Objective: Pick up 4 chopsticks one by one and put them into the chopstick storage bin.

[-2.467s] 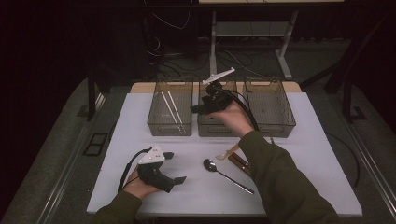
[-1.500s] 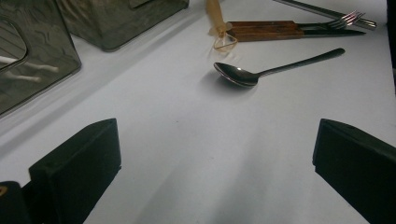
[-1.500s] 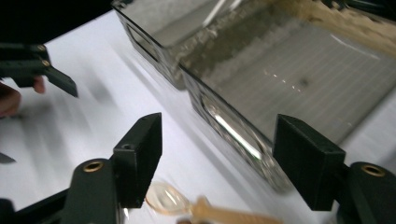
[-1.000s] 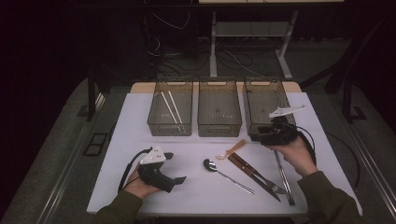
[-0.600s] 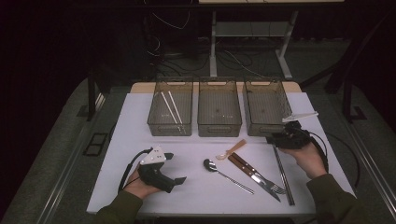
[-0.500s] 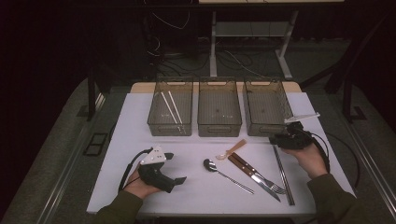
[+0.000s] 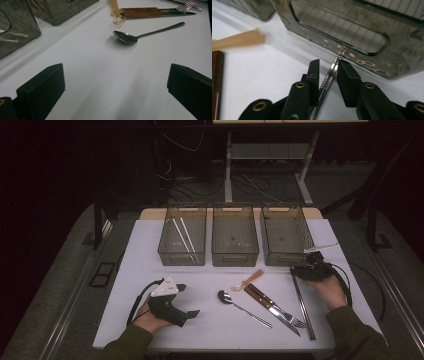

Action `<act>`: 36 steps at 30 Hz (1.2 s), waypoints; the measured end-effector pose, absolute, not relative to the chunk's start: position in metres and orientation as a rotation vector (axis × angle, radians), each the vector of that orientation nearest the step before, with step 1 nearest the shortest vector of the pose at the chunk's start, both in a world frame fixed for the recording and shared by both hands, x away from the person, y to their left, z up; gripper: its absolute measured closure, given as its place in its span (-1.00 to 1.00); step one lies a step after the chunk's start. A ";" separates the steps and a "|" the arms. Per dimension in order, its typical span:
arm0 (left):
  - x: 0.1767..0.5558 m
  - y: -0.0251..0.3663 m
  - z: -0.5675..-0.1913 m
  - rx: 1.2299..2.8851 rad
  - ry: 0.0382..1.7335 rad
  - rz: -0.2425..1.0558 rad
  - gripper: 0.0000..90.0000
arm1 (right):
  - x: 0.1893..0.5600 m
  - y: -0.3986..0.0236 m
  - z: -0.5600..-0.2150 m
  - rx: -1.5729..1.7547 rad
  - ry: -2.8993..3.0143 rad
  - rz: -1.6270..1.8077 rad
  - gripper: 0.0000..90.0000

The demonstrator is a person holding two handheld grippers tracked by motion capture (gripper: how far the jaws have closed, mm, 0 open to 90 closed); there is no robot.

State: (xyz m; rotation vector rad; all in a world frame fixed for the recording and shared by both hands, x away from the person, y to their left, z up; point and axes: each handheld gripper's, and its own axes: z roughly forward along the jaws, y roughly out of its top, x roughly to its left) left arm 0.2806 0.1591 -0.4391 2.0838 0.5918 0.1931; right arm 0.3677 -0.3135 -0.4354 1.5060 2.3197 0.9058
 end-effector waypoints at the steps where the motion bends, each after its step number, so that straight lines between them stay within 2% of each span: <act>1: 0.281 0.159 -0.439 2.084 0.592 0.193 -0.99 | 0.368 -0.312 -0.436 1.506 2.319 0.899 0.60; 17: 0.280 0.159 -0.440 2.082 0.594 0.193 -0.99 | 0.368 -0.303 -0.442 1.463 2.314 0.794 0.73; 36: 0.281 0.158 -0.440 2.082 0.595 0.192 -0.99 | 0.368 -0.297 -0.442 1.438 2.328 0.798 0.76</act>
